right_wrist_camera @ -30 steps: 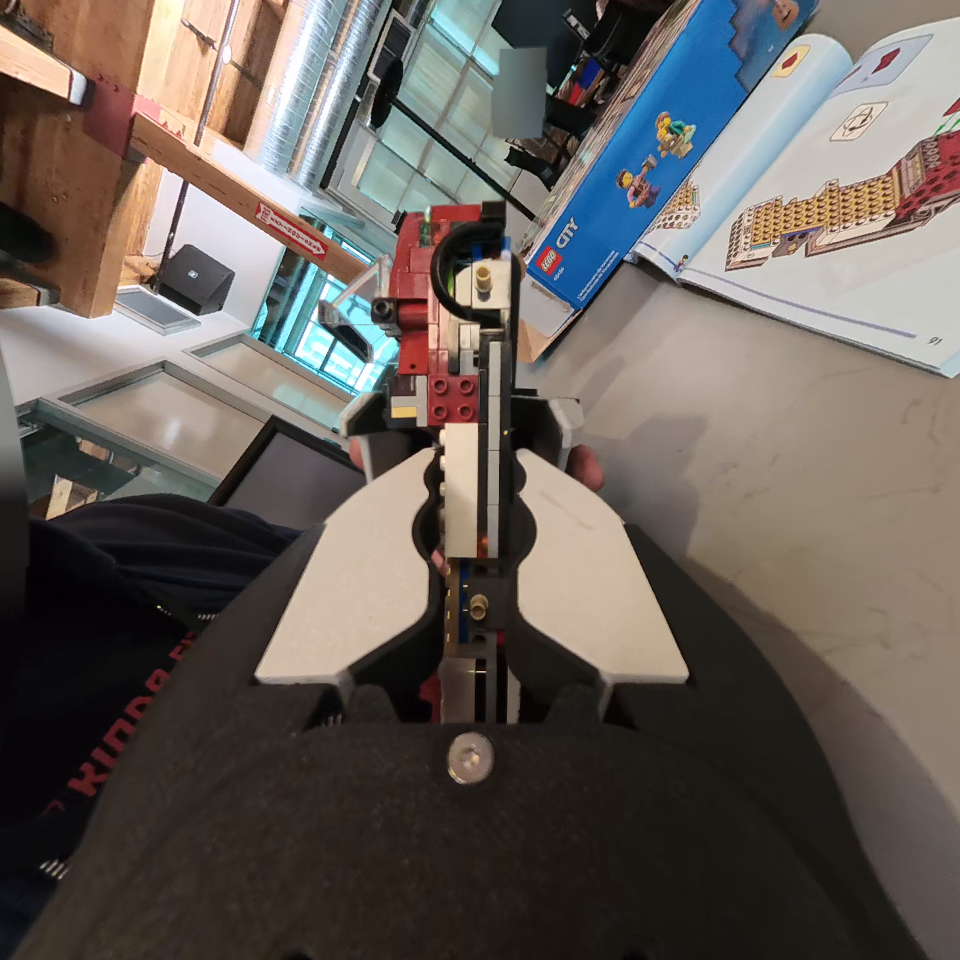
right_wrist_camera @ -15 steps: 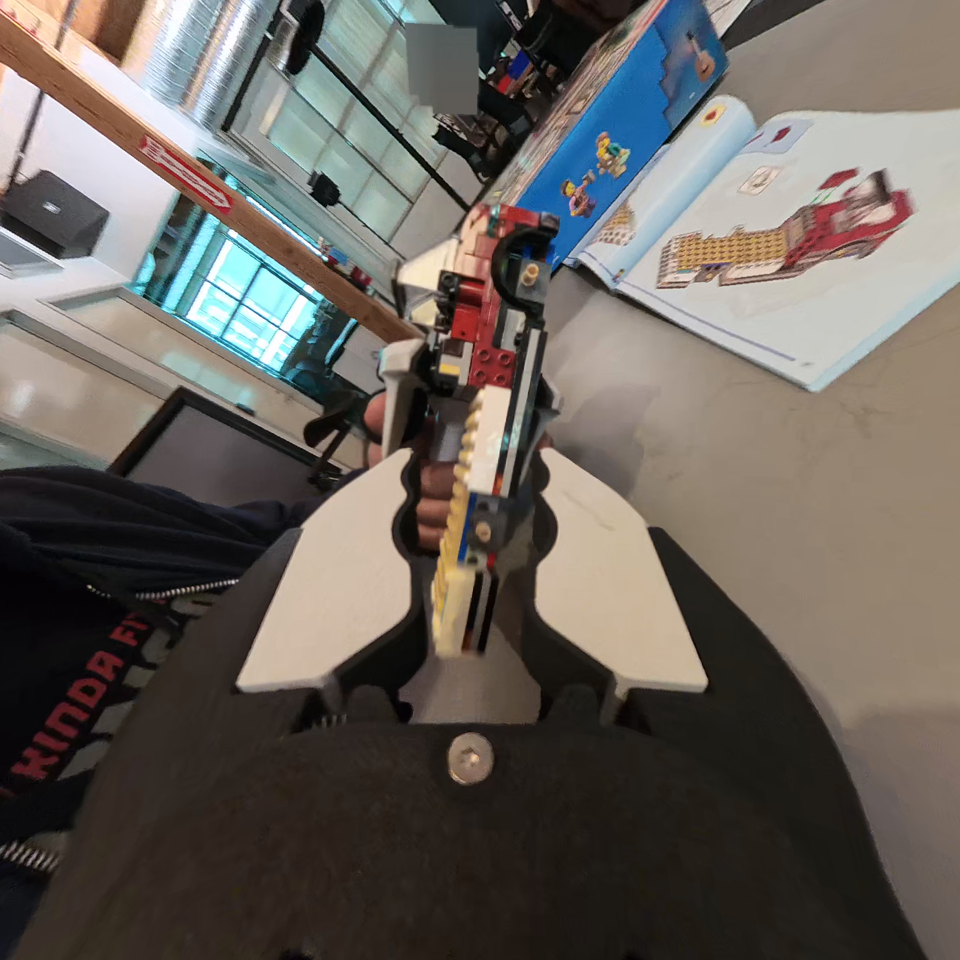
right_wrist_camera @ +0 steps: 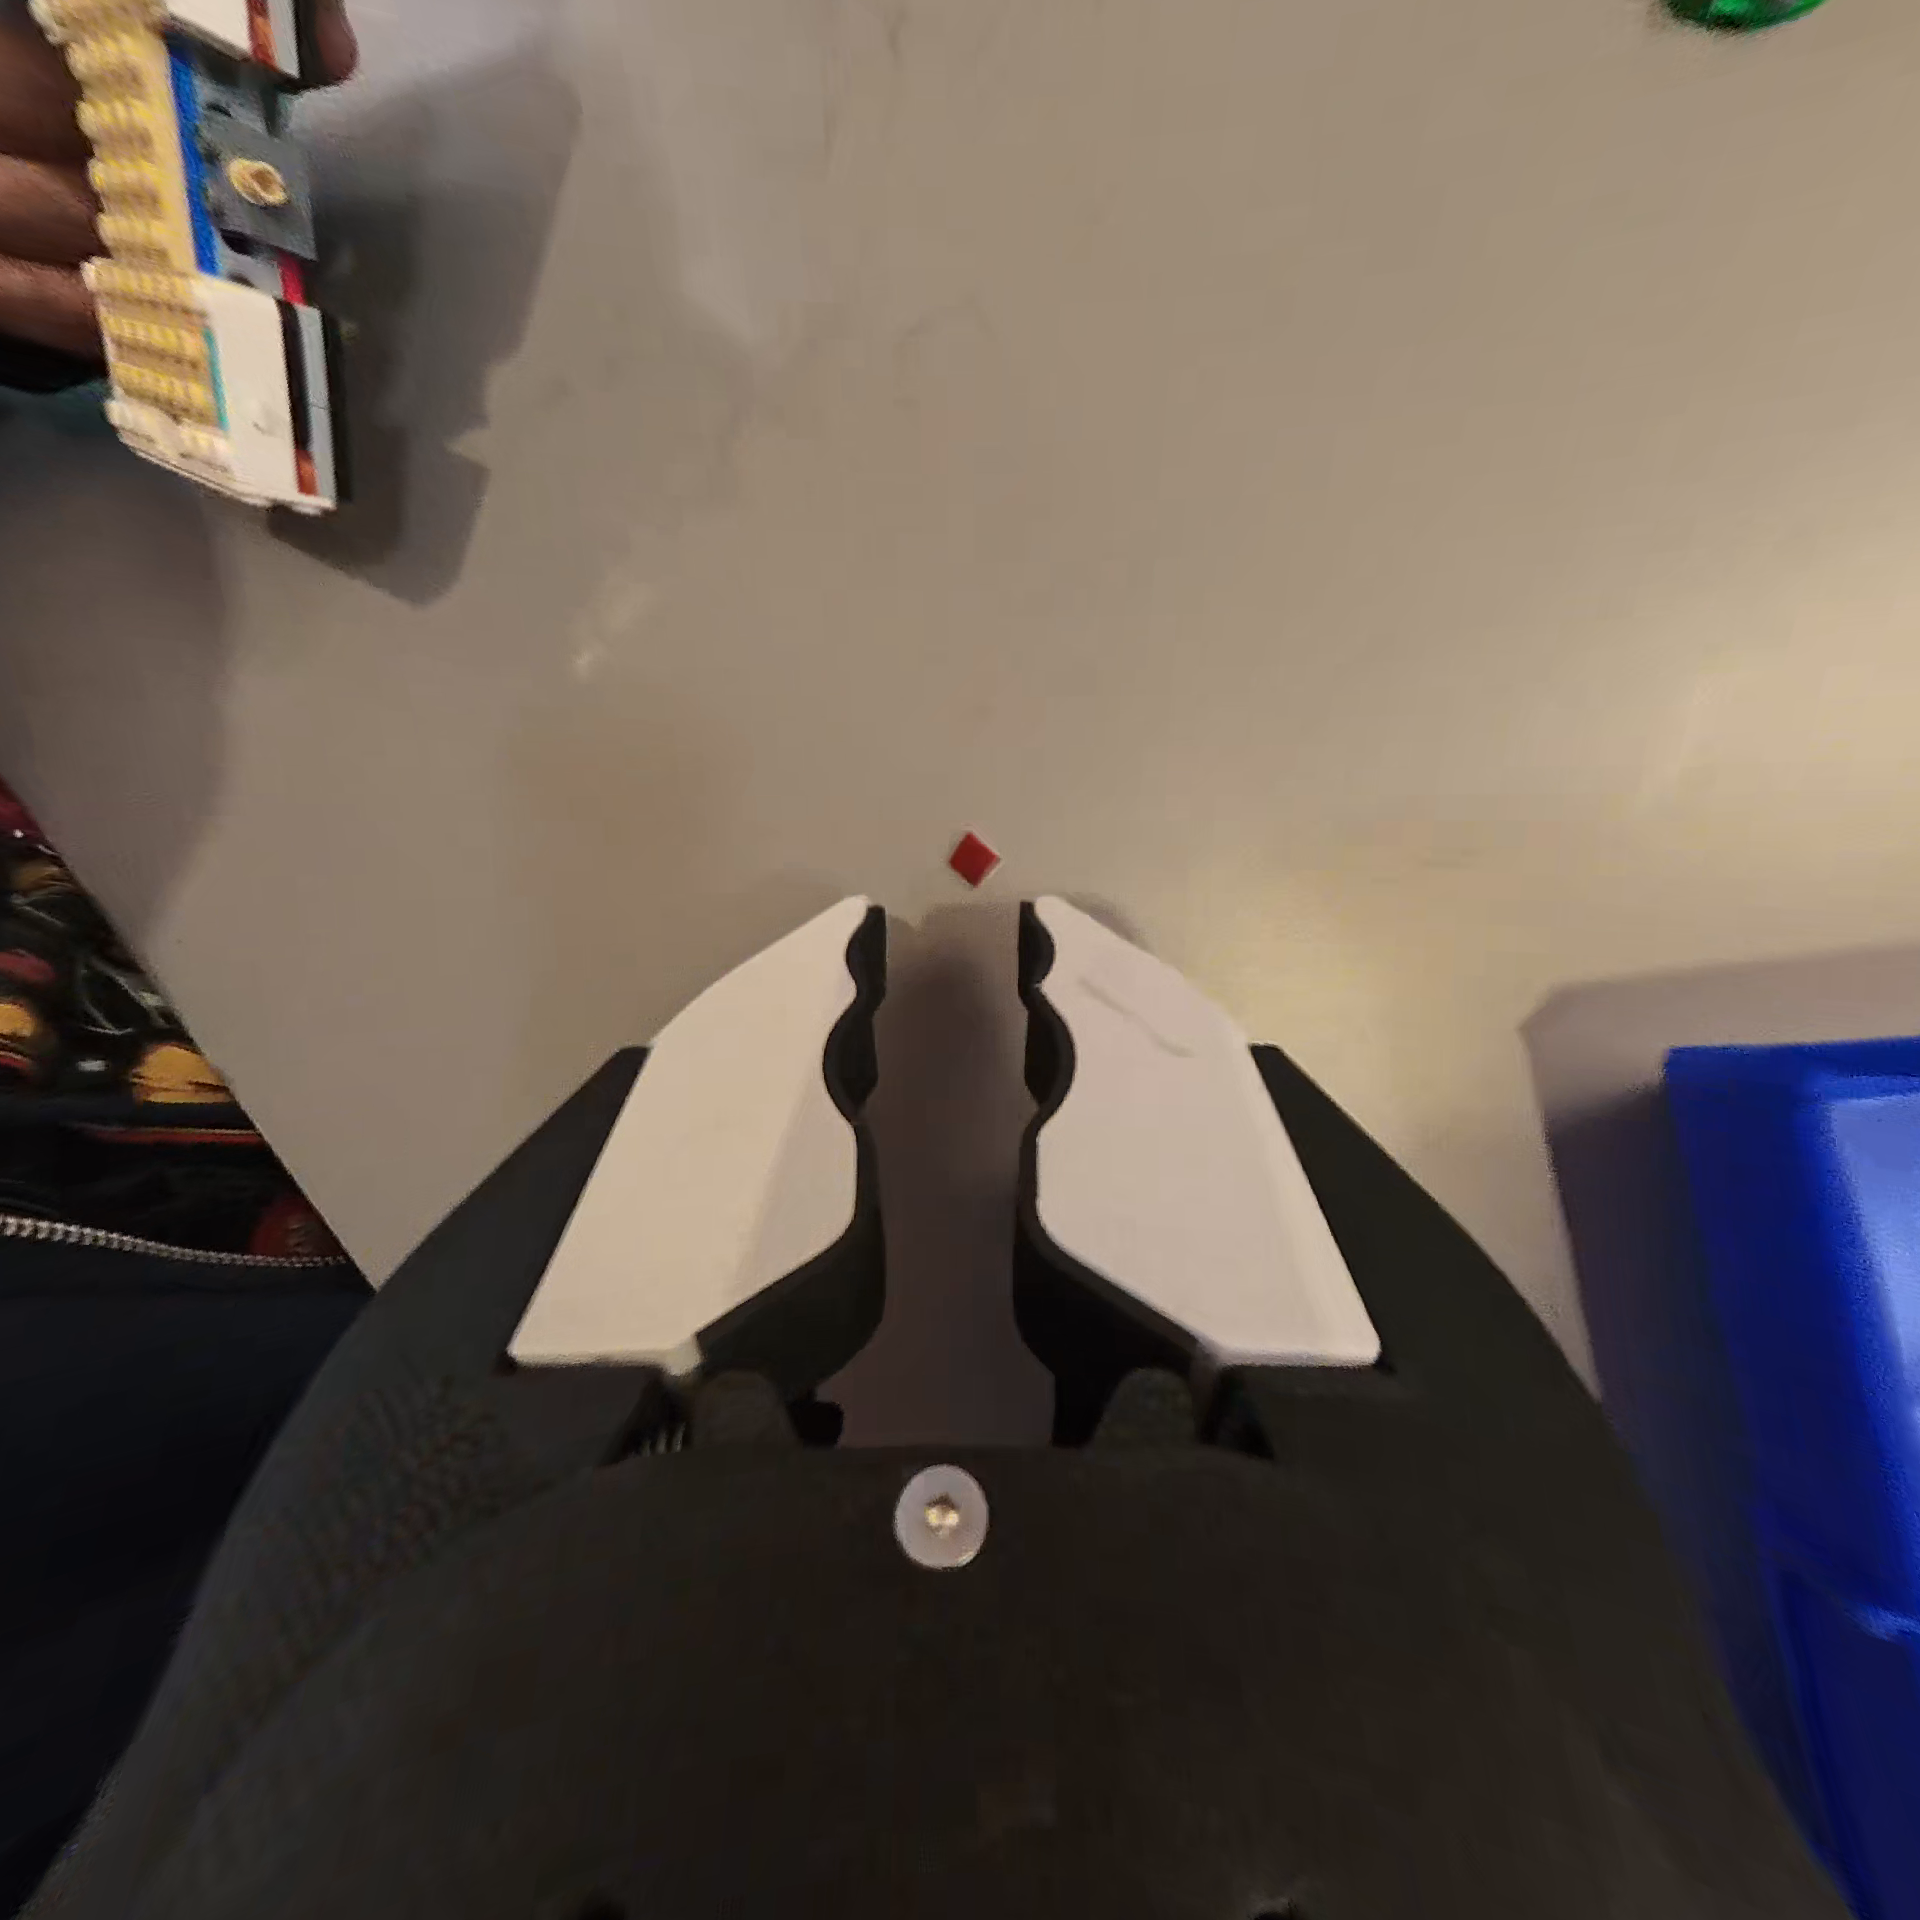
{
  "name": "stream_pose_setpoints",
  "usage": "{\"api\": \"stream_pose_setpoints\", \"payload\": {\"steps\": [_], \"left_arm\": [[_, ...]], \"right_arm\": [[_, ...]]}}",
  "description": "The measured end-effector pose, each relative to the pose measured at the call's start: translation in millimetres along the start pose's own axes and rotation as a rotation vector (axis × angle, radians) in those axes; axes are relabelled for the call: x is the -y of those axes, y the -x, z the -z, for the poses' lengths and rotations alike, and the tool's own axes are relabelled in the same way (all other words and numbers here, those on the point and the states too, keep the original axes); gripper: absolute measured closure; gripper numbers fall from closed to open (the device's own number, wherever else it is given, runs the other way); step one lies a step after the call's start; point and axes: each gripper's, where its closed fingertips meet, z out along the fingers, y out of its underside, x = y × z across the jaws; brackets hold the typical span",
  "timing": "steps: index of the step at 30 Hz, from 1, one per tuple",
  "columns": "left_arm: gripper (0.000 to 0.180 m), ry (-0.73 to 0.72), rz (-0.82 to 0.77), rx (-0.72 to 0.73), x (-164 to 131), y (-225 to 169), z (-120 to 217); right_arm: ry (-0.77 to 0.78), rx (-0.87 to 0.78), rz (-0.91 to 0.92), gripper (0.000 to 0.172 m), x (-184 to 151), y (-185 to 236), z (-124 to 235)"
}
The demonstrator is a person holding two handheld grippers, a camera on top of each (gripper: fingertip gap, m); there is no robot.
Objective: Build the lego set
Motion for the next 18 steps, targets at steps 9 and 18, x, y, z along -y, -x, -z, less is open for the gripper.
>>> {"api": "stream_pose_setpoints", "payload": {"steps": [9,18], "left_arm": [[0.125,0.011,-0.009,0.022,-3.4,1.1,2.0],[0.125,0.017,-0.019,0.023,-5.0,-1.0,8.1]], "right_arm": [[0.049,-0.107,-0.084,0.150,-4.4,8.4,-21.8],[0.031,-0.061,0.011,0.146,18.7,17.4,-41.2]]}}
